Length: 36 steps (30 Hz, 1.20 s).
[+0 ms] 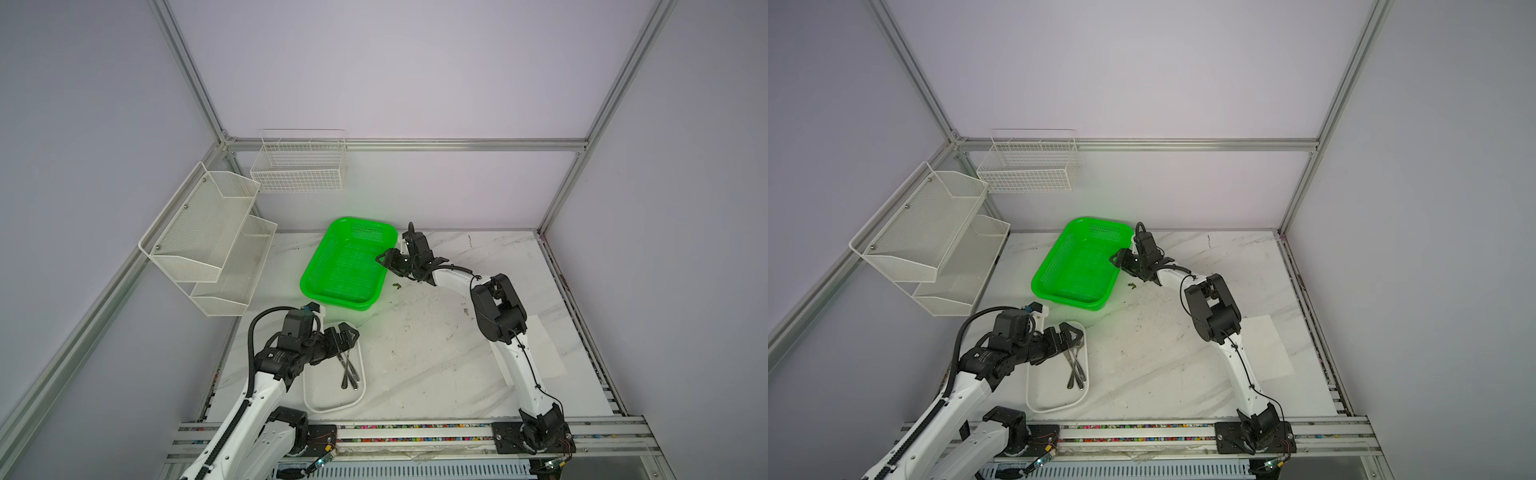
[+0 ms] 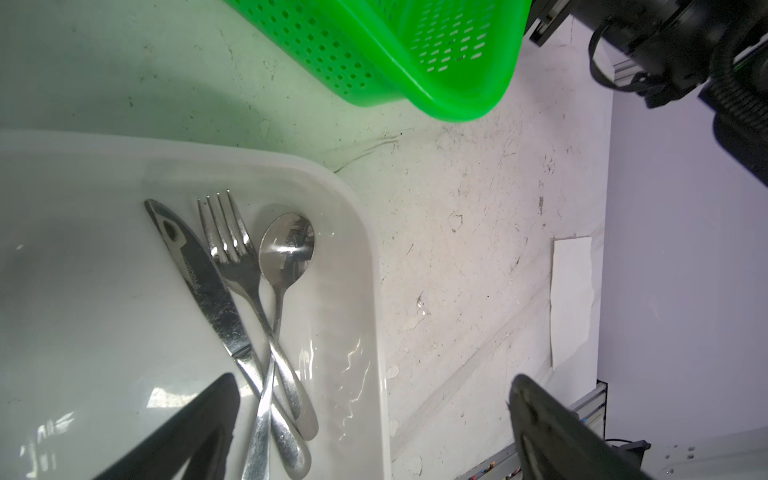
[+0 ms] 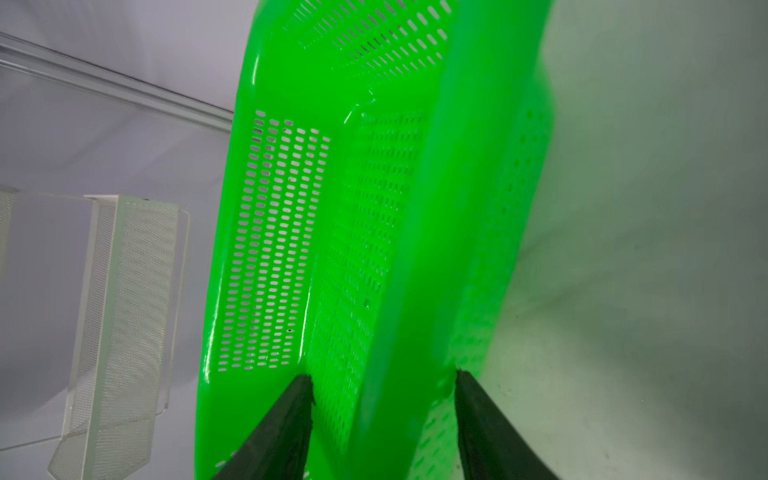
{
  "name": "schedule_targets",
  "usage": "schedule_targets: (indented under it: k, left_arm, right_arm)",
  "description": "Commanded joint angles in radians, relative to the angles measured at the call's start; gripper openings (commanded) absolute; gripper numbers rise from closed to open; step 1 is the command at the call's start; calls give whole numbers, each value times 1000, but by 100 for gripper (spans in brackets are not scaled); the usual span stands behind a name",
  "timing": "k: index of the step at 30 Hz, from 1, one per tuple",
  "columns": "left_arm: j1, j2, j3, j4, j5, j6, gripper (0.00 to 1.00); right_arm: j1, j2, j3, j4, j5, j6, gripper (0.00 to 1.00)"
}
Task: Place the utensils on the paper napkin and roll it up
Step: 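Grasp the green basket rim with the right gripper, push it farther away, then release the basket and lower the right gripper onto the white napkin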
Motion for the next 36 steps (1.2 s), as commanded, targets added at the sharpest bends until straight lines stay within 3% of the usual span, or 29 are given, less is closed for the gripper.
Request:
schedule_targets:
  k: [1, 11, 14, 16, 22, 30, 36]
  left_arm:
    - [-35, 30, 56, 8, -25, 33, 100]
    - [-173, 202, 102, 114, -65, 33, 93]
    - [-220, 263, 127, 164, -65, 26, 90]
    - [-249, 300, 139, 201, -61, 19, 89]
    - [-334, 433, 169, 305, -61, 2, 86]
    - [-428, 627, 286, 332, -80, 21, 81]
    - [-435, 682, 346, 237, -218, 45, 80]
  right_arm:
    - [3, -29, 88, -144, -24, -121, 61]
    - [-56, -597, -525, -130, 331, -234, 75]
    - [-104, -772, -725, -122, 432, -214, 86]
    - [-171, -887, -854, -118, 447, -173, 97]
    - [-375, -1187, -1148, -143, 449, -111, 97]
    - [-444, -1304, -1303, -205, 455, -83, 97]
    - [-449, -1261, -1296, -309, 533, -69, 97]
